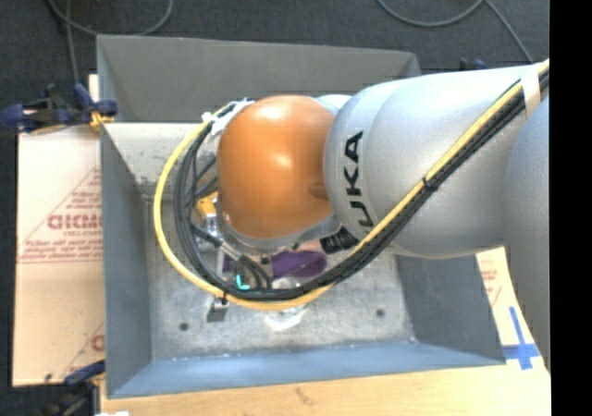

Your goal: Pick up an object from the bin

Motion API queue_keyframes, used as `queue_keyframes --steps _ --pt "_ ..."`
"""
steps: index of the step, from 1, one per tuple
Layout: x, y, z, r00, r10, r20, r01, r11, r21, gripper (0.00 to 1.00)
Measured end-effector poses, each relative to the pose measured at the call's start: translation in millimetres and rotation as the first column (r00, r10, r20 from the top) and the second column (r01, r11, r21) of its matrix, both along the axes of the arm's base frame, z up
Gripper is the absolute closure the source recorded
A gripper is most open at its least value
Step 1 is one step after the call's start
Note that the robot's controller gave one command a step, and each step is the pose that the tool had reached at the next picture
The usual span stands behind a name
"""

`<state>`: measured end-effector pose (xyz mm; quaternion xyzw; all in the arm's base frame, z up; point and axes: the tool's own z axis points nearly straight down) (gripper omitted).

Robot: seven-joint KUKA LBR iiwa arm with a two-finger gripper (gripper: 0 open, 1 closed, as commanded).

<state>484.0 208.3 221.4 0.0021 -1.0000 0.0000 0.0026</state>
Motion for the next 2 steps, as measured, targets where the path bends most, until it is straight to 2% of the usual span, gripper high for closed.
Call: queue_keyframes --steps 1,2 --pt "2.0 -0.9 3.9 1.000 -0.004 0.007 0.004 1.000 0.002 0.00" --pt "-0.5 -20.8 -17.7 0.998 0.065 0.014 -0.065 0.998 0.004 0.00"
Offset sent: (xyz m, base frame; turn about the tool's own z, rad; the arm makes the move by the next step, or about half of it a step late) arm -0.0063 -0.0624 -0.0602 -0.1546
